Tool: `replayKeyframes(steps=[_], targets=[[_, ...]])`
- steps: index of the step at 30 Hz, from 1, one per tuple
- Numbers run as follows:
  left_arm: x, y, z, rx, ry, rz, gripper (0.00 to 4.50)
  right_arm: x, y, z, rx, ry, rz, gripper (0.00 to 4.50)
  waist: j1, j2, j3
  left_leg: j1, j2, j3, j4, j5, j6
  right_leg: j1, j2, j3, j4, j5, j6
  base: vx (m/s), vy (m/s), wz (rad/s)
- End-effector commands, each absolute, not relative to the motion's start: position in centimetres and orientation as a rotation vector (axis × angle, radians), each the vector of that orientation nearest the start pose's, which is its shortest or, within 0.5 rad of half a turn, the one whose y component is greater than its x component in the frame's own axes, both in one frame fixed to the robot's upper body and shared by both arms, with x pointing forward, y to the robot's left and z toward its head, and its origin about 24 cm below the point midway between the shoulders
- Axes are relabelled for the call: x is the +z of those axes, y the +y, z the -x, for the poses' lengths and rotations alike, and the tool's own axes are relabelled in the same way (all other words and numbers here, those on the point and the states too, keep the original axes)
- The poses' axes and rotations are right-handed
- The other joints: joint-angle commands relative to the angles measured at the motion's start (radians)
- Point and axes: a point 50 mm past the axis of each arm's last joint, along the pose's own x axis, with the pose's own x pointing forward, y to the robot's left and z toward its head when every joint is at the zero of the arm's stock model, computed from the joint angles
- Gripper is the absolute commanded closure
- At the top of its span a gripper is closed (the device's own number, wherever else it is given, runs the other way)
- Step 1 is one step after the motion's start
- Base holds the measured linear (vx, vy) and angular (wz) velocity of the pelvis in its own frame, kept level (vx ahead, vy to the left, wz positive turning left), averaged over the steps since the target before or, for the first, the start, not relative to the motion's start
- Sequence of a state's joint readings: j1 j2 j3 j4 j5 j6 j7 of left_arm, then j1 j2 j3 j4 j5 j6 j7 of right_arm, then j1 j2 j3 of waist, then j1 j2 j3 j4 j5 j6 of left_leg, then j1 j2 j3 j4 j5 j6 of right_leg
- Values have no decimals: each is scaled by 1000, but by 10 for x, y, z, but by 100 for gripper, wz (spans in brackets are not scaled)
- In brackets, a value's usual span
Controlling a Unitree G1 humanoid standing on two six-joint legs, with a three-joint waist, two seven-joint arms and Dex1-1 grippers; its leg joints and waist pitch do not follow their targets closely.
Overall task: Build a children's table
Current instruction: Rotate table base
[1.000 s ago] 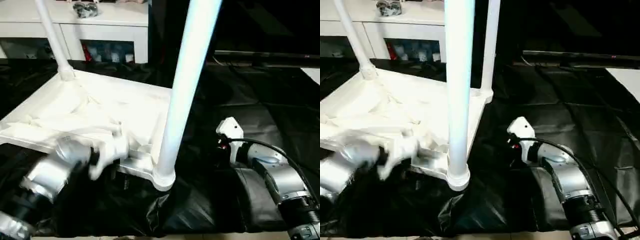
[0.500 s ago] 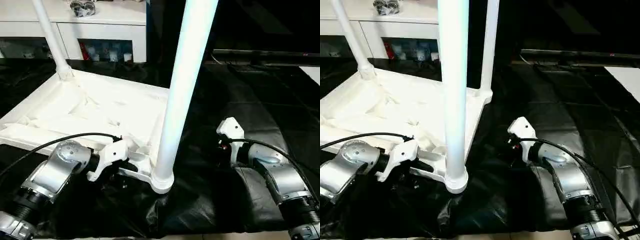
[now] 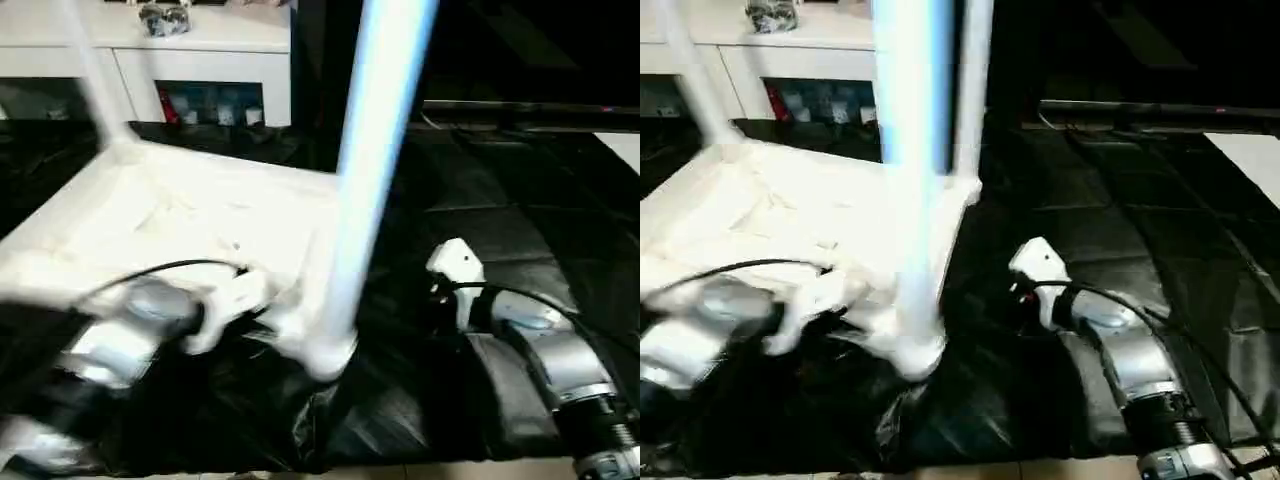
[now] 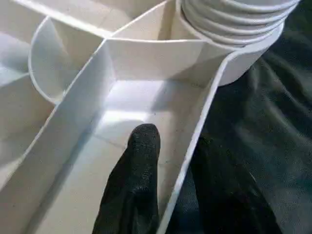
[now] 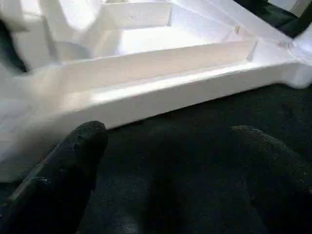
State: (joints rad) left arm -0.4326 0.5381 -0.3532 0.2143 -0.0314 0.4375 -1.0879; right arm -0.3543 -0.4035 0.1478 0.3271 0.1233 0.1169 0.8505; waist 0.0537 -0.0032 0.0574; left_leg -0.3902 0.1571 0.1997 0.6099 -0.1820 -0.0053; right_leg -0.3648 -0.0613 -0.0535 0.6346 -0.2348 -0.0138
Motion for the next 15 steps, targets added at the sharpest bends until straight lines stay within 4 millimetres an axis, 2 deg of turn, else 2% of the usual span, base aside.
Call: replayKeyframes(steps=[1,3,5,11,12,13,15], targets=[[52,166,-295,-1022,627,-353,367,52,-164,-298,920,249,269,0,4,-9,-59,20,85,-47,-80,-188,5,34,-108,54,-76,-130,-249,0,0,0],[54,160,-298,-968,605,-323,368,51,-162,-298,925,248,266,0,-2,-10,-59,14,82,-49,-80,-175,13,38,-105,52,-77,-137,-236,0,0,0],[55,155,-298,-953,587,-306,369,51,-161,-297,928,248,265,0,-7,-16,-60,16,79,-47,-77,-174,23,36,-104,52,-81,-144,-233,0,0,0],[58,138,-297,-938,497,-262,372,50,-159,-297,928,250,259,0,-3,-13,-68,20,79,-42,-66,-79,87,31,-98,52,-70,10,-265,0,0,0],[59,137,-297,-936,488,-250,372,50,-158,-297,927,250,255,0,0,-8,-69,20,80,-42,-64,-67,96,30,-97,51,-67,35,-271,0,0,0],[59,136,-296,-936,467,-249,372,49,-158,-297,924,249,253,0,1,-10,-71,20,80,-41,-63,-63,102,30,-96,51,-65,54,-275,0,0,0],[59,134,-296,-941,451,-253,316,49,-157,-297,921,248,250,0,4,-9,-70,20,81,-41,-63,-63,107,29,-96,51,-65,62,-275,0,0,0]])
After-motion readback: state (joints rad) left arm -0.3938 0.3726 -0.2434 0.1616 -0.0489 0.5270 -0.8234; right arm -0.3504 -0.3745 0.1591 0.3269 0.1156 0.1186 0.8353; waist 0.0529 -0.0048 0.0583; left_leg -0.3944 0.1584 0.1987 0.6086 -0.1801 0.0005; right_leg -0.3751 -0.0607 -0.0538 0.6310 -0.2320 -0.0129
